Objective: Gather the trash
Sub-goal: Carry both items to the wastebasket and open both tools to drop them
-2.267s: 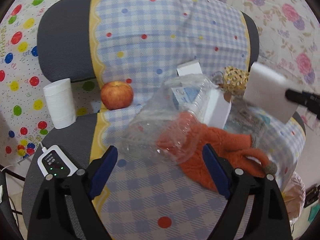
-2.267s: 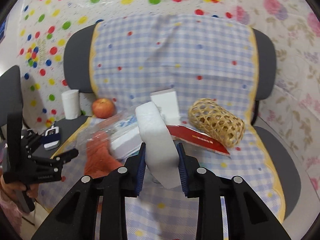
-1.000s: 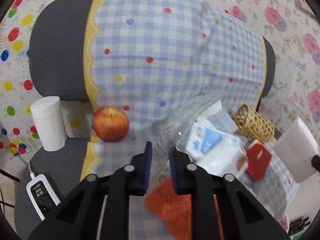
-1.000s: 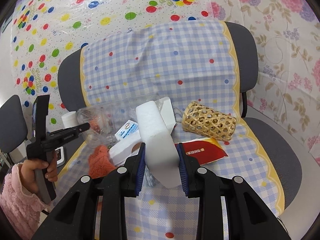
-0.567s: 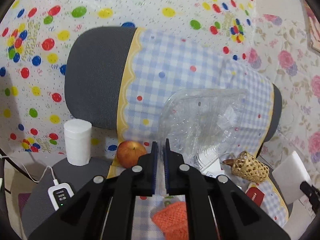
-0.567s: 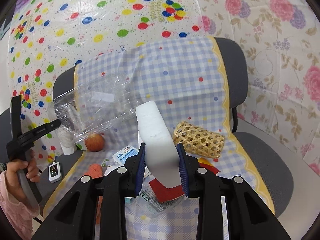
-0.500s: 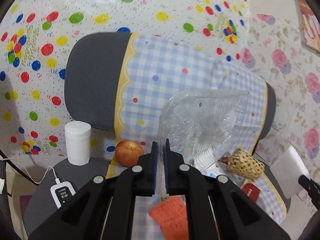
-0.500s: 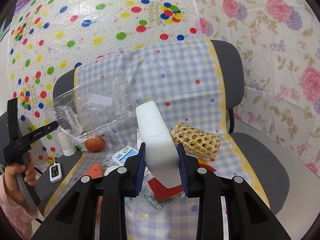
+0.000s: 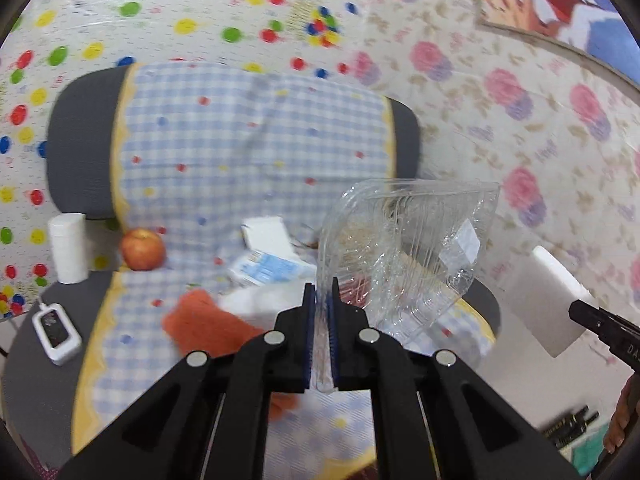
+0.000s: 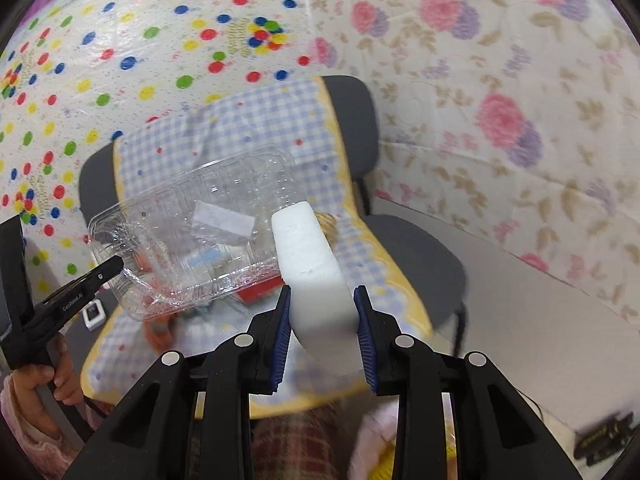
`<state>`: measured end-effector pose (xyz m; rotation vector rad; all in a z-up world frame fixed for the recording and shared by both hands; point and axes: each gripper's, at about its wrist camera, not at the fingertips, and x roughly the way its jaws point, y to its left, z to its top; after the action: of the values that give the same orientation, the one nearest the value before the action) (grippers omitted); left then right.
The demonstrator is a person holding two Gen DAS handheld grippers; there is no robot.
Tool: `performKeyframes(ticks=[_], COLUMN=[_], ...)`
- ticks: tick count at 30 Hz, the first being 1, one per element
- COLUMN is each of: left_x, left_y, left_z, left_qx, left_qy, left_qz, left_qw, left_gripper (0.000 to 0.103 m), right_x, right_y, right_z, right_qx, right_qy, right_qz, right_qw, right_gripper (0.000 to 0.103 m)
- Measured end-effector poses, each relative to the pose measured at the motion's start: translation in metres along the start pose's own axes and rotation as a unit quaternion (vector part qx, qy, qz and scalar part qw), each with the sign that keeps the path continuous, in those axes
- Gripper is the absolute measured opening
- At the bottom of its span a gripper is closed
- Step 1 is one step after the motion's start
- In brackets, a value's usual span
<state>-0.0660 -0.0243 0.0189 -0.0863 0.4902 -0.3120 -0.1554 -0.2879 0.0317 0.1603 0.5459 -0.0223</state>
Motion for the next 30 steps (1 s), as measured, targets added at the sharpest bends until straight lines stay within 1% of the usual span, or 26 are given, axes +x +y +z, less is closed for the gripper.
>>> performKeyframes(ticks=[2,4,7,9,10,12,16,20,21,23,25,27,30], left_x=[0.006,0.011,0.021,0.025,0.029,0.035,0.049,0.065,0.068,0.074,0.08,0.083,0.087], left_y=[-0.021,-0.043,-0.076,-0.088,-0.097,-0.107,-0.129,-0.147,-0.15,-0.156,-0.163,-0.171,-0.182], left_z=[-0.013,-0.026,-0.047,-0.056,-0.061,-0.067,-0.076,-0.084,-0.085,-0.087,-0.088,-0.091,-0.095], left_qx=[0.016,0.041,0.08,0.095,0.106,0.112,0.127,0.151,0.153,0.154,0.156,0.165,0.176], left_qy=[0.016,0.029,0.064,0.08,0.093,0.113,0.144,0.17,0.174,0.186,0.195,0.198,0.199], left_qz=[-0.023,-0.036,-0.057,-0.066,-0.072,-0.085,-0.102,-0.099,-0.096,-0.101,-0.115,-0.127,-0.151], left_qw=[0.9995,0.9981,0.9931,0.99,0.9873,0.9836,0.9761,0.9689,0.968,0.9651,0.9614,0.9579,0.9522], left_gripper=[0.004,0.004,0.005,0.005,0.005,0.005,0.006,0.007,0.007,0.01,0.014,0.021,0.025], right_x=[-0.013,-0.027,-0.045,-0.051,-0.052,-0.051,-0.041,-0.029,-0.026,-0.018,-0.012,-0.007,-0.004], right_y=[-0.012,-0.027,-0.051,-0.065,-0.071,-0.084,-0.105,-0.12,-0.123,-0.129,-0.132,-0.133,-0.133], right_z=[-0.011,-0.024,-0.045,-0.056,-0.06,-0.068,-0.079,-0.088,-0.09,-0.096,-0.098,-0.099,-0.098], right_qx=[0.01,0.021,0.042,0.056,0.063,0.08,0.107,0.123,0.128,0.134,0.14,0.138,0.139], right_qy=[0.006,0.015,0.031,0.039,0.043,0.052,0.067,0.089,0.093,0.104,0.11,0.112,0.111], right_qz=[-0.024,-0.055,-0.096,-0.117,-0.121,-0.128,-0.134,-0.141,-0.139,-0.136,-0.13,-0.13,-0.128], right_qw=[1.0,0.998,0.994,0.991,0.99,0.987,0.983,0.978,0.977,0.976,0.975,0.975,0.976], right_gripper=[0.032,0.032,0.033,0.033,0.033,0.033,0.033,0.035,0.038,0.042,0.054,0.057,0.057])
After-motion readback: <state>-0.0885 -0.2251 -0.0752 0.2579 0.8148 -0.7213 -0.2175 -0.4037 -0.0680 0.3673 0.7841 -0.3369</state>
